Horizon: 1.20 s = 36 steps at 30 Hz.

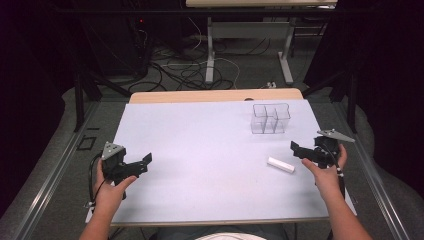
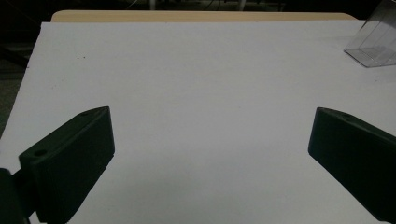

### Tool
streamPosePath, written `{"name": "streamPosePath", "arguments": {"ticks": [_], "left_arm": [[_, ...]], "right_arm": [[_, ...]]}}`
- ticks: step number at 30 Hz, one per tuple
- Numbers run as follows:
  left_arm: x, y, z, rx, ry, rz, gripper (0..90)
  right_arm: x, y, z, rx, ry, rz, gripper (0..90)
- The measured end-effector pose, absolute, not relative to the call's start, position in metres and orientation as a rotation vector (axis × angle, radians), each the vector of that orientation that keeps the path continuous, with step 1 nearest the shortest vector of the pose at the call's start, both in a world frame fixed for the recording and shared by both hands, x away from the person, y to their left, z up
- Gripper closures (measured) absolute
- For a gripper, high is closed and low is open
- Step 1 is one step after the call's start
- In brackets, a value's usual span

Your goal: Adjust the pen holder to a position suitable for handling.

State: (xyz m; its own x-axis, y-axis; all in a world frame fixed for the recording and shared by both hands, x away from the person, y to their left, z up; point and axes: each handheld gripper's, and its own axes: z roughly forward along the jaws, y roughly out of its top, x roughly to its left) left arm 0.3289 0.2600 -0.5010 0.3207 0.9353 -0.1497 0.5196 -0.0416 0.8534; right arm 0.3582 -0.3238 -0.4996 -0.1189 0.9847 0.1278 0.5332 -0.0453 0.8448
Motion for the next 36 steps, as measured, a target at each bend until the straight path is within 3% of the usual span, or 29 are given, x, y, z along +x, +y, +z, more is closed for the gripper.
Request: {"name": "streamPosePath", "arguments": {"ticks": [8, 17, 36], "left_arm": [[0.333, 0.261, -0.503, 1.698, 1.338, 0.586, 0.5], [0.332, 0.260, -0.504, 1.702, 1.338, 0.588, 0.5], [0.331, 0.259, -0.505, 1.703, 1.334, 0.595, 0.5]], "right_arm": [[0.361, -0.322, -0.502, 1.593, 1.708, 1.051, 0.1], [0.363, -0.318, -0.494, 1.567, 1.710, 1.039, 14.7], [0.394, -0.316, -0.463, 1.549, 1.755, 0.996, 31.5]]}}
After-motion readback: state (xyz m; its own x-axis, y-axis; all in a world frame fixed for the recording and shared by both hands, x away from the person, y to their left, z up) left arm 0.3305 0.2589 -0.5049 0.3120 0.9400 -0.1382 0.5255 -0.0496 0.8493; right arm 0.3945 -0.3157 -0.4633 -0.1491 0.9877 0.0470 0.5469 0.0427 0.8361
